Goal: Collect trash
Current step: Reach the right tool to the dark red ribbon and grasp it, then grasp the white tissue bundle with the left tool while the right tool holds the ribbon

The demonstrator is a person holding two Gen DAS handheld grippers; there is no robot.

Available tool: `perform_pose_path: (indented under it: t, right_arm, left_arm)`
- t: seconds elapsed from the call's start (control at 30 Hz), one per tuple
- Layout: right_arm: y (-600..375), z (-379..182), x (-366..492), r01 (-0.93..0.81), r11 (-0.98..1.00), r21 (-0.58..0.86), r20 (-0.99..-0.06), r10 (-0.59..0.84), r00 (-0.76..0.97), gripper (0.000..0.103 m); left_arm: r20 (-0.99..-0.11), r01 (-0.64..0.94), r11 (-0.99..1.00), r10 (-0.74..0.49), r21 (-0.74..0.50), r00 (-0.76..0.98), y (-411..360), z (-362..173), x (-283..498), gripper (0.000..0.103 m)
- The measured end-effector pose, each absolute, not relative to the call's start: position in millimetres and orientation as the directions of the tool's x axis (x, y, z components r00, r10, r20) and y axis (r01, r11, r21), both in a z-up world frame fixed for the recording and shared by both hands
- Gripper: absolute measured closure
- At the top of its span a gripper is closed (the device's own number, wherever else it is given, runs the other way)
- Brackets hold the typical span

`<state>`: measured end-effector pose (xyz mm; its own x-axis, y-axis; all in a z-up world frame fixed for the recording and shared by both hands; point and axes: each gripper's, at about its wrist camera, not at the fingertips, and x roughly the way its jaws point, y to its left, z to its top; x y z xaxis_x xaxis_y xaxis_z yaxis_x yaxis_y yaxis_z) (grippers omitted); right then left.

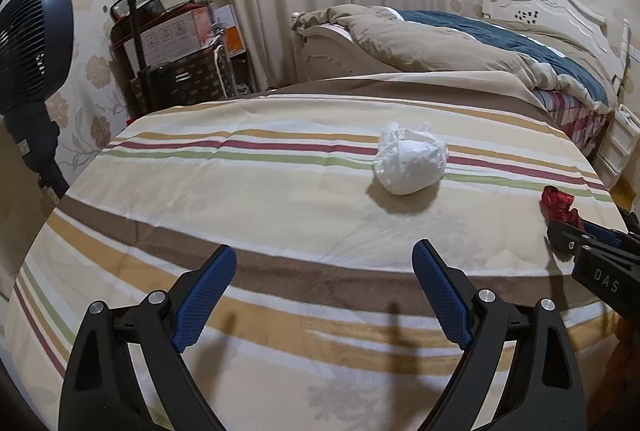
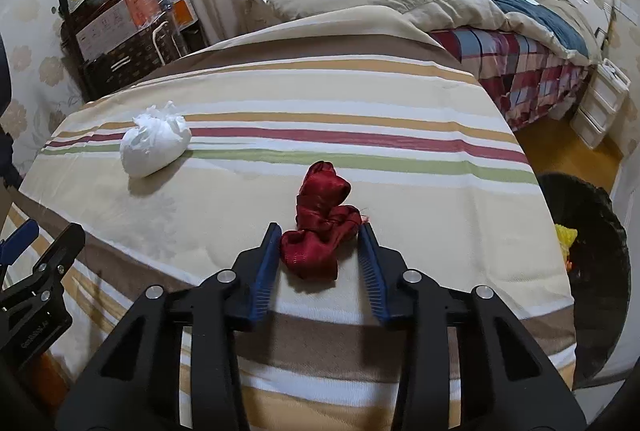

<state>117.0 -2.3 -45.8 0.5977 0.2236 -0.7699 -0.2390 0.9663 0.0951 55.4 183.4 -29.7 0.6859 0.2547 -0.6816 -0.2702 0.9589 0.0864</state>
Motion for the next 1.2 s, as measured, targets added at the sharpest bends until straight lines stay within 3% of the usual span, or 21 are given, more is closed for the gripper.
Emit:
perform_pose_path:
  t: [0.07,0.1,0.13,0.7,0.87,0.97,1.07,1.13,1.2]
  right_arm:
    - [-3.3,-45.7,120.2,-0.236,0.967,0.099,-0.769,0.225,0.599,0.069]
    - [-4.6,-45.6,122.0,-0.234,0.967,0.101,-0.769,0.225,0.598,0.077]
    - [-5.9,-45.7,124.7,-0.233,0.967,0.1,-0.771,0.223,0.597,0.079]
    - [-22.1,-46.4,157.9,-0.224,0.967,0.118,-0.769,0.232,0.596,0.079]
    - [-21.2,-46.3,162.5,-0.233,0.965,0.122,-0.769,0.24,0.593,0.075]
    - [-18.4,-46.0,164.7,-0.237,0.964,0.122,-0.767,0.243,0.594,0.058]
    - [-17.0,-45.8,166.2,-0.229,0.966,0.117,-0.767,0.234,0.597,0.055]
    - [-16.6,-45.6,168.8,-0.224,0.967,0.12,-0.767,0.233,0.597,0.055]
    - [-16.0,-45.4,171.1,-0.22,0.968,0.117,-0.768,0.229,0.599,0.055]
  left_arm:
    - [-0.684,-0.257,0.962,0.247,0.089,0.687,179.9,-30.1,61.7,0.014]
    - [-0.684,-0.252,0.963,0.244,0.091,0.687,178.6,-30.3,65.3,0.014]
    - [-0.685,-0.247,0.965,0.241,0.092,0.687,177.3,-30.3,68.3,0.014]
    - [-0.7,-0.191,0.977,0.201,0.094,0.685,159.7,-32.6,127.0,0.014]
    - [-0.707,-0.186,0.979,0.187,0.08,0.682,163.2,-33.0,139.1,0.014]
    - [-0.711,-0.17,0.983,0.168,0.07,0.683,163.8,-34.0,142.2,0.014]
    - [-0.708,-0.158,0.986,0.152,0.058,0.689,164.6,-33.3,143.5,0.015]
    - [-0.708,-0.15,0.987,0.143,0.052,0.691,164.7,-33.3,144.8,0.018]
    - [-0.72,-0.138,0.99,0.124,0.04,0.683,165.6,-35.6,147.4,0.031]
